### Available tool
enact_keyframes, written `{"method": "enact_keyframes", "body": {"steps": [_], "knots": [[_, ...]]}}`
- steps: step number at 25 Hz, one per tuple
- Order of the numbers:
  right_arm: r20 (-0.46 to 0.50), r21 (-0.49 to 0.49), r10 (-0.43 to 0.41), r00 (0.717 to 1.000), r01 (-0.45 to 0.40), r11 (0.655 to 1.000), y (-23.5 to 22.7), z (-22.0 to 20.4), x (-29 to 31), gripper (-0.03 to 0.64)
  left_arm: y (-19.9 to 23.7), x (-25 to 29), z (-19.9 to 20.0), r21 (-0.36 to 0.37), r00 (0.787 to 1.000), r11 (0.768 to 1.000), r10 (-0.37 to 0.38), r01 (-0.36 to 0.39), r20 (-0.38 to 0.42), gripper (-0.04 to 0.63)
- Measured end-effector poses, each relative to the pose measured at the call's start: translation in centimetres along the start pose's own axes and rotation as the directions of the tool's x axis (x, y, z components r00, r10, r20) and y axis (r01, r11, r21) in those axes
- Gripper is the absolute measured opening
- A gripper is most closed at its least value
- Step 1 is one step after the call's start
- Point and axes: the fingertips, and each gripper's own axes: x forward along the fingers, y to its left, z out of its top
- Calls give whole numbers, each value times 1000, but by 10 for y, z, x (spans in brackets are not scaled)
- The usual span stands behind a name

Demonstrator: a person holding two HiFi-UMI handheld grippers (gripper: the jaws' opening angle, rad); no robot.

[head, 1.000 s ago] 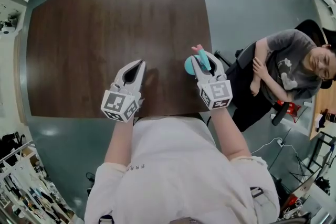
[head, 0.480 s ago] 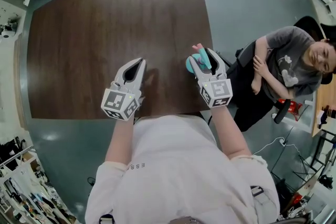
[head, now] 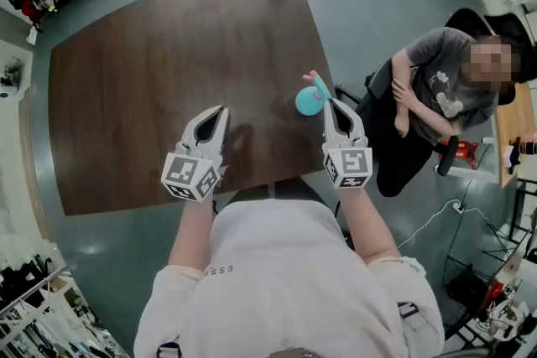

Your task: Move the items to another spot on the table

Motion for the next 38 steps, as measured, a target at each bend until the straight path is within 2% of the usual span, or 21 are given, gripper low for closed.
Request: {"method": "enact_keyframes", "body": {"steps": [4, 9, 17, 23, 30, 35, 38], "knots": [[-10, 5, -13, 1000, 13, 1000, 17, 2, -23, -8, -5, -8, -6, -1, 998, 998, -66, 66, -17, 15], [-24, 42, 44, 999, -43, 998, 48, -9, -43, -8, -12, -26, -6, 21, 997, 997, -74, 75, -3, 15], [-37, 60, 174, 984, -172, 983, 103, -22, -81, -8, -37, -91, -18, 34, 1000, 999, -15, 14, 17, 15], [-9, 80, 216, 976, -215, 973, 122, -34, -126, -9, -69, -143, -42, 26, 999, 999, 36, -37, 33, 15], [-18, 78, 274, 962, -272, 959, 168, -43, -168, -9, -92, -219, -53, 25, 993, 995, 99, -101, 56, 15], [-16, 79, 329, 944, -327, 942, 209, -36, -183, -9, -91, -268, -62, 7, 986, 988, 156, -156, 63, 15], [-4, 59, 342, 940, -341, 938, 239, -29, -190, -9, -80, -296, -66, 0, 985, 987, 163, -163, 60, 15]]}}
